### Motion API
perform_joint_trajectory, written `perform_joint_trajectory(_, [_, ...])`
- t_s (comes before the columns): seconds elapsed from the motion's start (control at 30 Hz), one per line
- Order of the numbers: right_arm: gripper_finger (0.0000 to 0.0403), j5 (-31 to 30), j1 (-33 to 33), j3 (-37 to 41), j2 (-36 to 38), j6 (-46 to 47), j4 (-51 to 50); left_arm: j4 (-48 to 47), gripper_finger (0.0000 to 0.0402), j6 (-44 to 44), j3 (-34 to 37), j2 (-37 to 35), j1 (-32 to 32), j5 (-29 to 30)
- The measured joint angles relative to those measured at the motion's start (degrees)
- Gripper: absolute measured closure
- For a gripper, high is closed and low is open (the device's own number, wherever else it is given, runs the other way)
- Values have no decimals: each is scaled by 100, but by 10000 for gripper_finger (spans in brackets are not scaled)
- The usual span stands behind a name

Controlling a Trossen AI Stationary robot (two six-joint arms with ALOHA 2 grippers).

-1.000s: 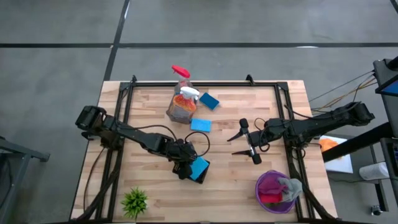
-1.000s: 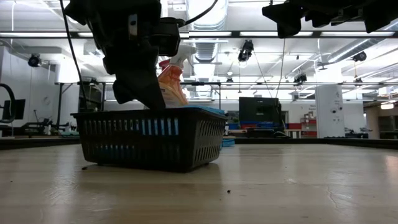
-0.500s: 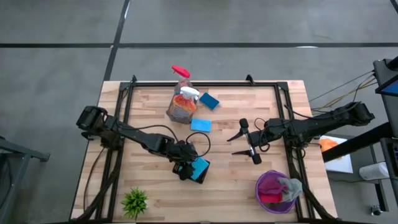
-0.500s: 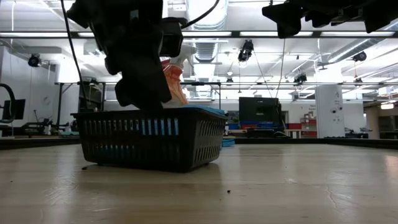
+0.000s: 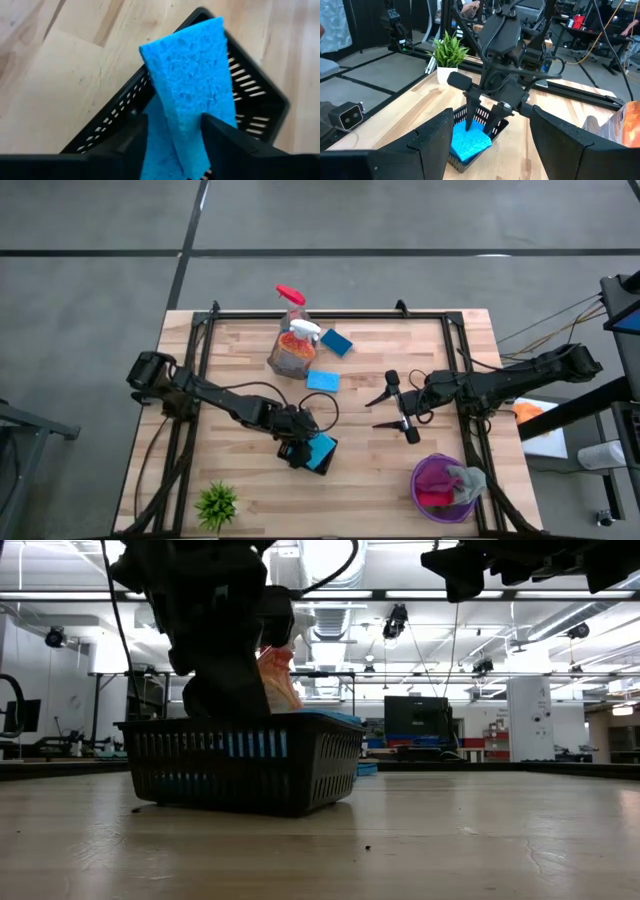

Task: Pick & Place Kitchen Items
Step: Put the blue sponge into the black bin

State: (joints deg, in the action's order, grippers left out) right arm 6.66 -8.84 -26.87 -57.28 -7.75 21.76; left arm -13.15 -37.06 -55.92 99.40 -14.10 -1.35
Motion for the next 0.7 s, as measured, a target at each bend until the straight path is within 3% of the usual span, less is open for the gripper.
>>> perform_joint_trajectory(0.37, [149,-85,0,0,0,0,0,-21,389,209,-16,129,9,-120])
perform_joint_trajectory(0.7, [149,-105,0,0,0,-15,0,-919,399,822,-437,-441,12,-255])
